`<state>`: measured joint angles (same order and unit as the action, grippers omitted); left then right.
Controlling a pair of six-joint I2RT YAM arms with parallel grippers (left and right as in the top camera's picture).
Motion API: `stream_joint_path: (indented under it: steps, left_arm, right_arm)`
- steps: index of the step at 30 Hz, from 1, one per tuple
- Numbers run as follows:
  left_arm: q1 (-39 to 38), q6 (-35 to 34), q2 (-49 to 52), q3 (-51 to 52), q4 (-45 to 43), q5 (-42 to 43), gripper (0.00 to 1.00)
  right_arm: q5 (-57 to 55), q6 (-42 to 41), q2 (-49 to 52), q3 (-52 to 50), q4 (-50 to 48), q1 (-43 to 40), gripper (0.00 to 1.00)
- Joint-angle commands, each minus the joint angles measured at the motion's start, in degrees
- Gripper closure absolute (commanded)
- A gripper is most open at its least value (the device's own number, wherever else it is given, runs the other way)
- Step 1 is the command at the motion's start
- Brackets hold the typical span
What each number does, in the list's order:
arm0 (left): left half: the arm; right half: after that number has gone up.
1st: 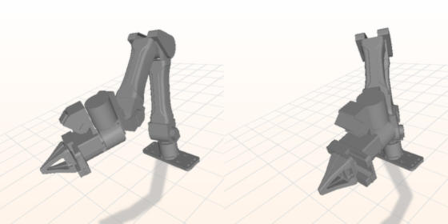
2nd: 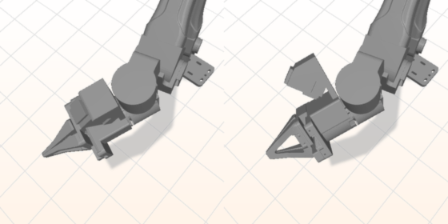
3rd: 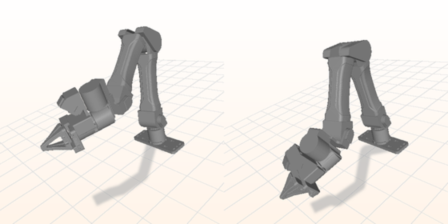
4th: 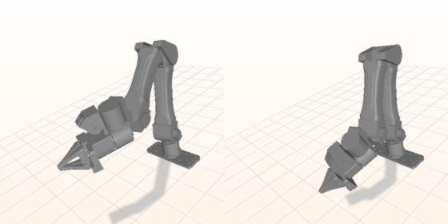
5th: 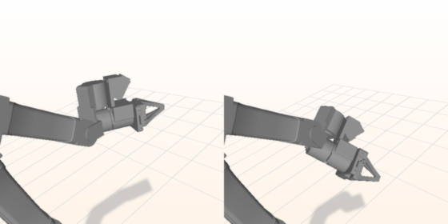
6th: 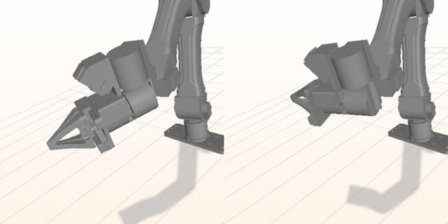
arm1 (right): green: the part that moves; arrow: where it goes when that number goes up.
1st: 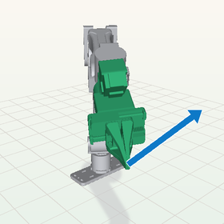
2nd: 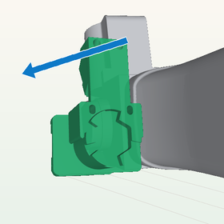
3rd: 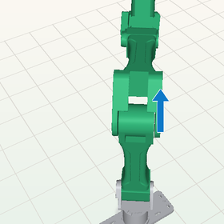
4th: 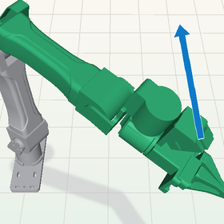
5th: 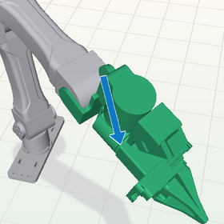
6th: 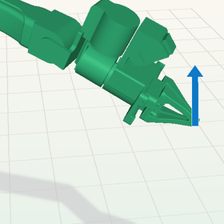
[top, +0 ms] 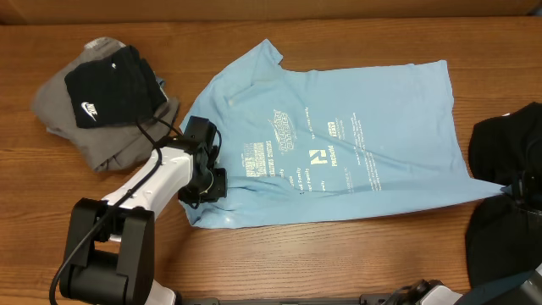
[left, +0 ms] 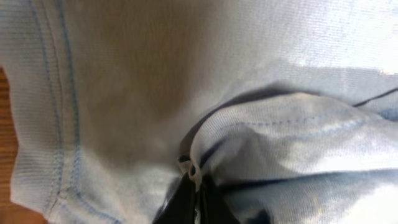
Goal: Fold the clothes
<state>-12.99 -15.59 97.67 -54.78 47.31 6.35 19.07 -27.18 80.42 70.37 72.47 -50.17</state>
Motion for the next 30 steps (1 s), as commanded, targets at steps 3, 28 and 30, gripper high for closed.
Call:
stream_joint_path:
  steps: [3,28,30]
  left_arm:
    - [0.2,-0.9,-4.4,-8.2,4.3,-3.0,0.96]
    - [0.2,0.2,-18.6,-13.9,17.1,-17.3,0.96]
    - [0.2,0.2,-18.6,-13.9,18.4,-18.0,0.96]
  right_arm:
    - [-0.1,0.2,-0.8,1.6,-0.4,0.0,0.96]
    - [-19.0,-4.9,2.1,1.6,4.9,1.8,0.96]
    - [-19.6,-5.9,2.0,1.8,4.8,0.4,0.96]
